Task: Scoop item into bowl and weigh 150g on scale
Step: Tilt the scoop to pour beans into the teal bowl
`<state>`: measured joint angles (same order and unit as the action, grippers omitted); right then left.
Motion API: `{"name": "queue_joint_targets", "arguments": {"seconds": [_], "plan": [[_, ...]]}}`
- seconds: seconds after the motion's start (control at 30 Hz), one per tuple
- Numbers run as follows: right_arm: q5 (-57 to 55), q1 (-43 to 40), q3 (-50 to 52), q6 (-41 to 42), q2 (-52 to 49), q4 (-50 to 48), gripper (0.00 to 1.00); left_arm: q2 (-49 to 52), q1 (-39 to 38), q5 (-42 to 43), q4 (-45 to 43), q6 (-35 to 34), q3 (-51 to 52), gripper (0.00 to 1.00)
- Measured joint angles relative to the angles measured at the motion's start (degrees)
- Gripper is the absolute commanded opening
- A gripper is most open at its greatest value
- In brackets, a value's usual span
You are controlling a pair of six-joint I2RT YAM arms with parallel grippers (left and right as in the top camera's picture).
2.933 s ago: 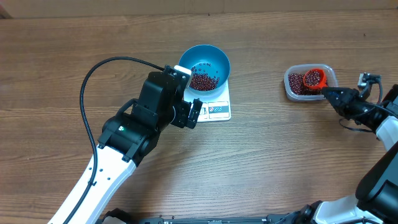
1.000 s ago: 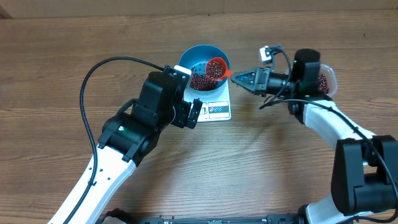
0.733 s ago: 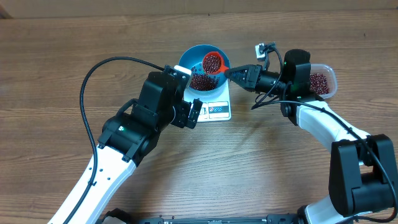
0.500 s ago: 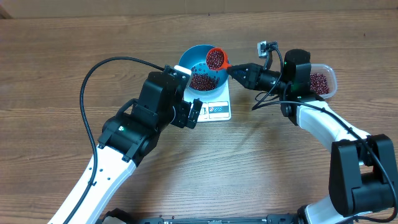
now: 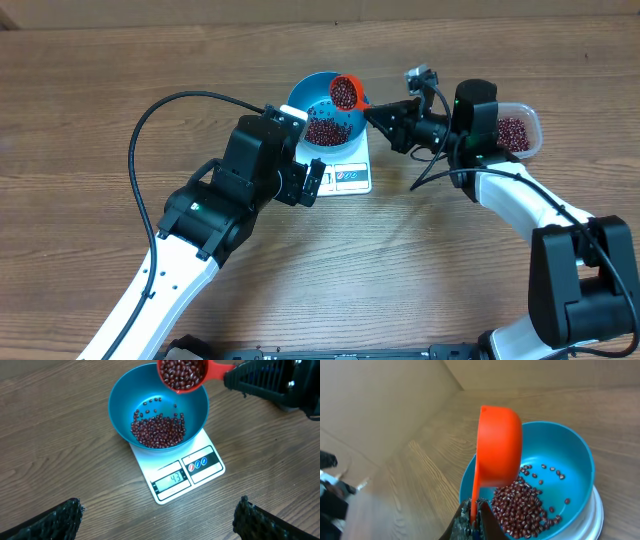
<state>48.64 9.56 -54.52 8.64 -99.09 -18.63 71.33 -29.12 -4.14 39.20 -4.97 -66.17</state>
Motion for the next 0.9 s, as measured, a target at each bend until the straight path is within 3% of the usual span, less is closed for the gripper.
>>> {"name": "queue_joint_targets", "arguments": {"seconds": [0.27,0.77,0.9], "plan": [[0.0,2.58,0.0,-12.81,0.0,-0.04,0.04,0.0,0.0,0.0,-0.02,0.0,0.0,0.99],[-0.02,2.58,0.0,-21.38,0.0,-0.02,0.04,0.0,0.0,0.0,0.0,0.0,0.0,0.99],[-0.02,2.58,0.0,-26.82,0.0,0.0,0.04,0.0,0.0,0.0,0.0,0.0,0.0,1.0]]}}
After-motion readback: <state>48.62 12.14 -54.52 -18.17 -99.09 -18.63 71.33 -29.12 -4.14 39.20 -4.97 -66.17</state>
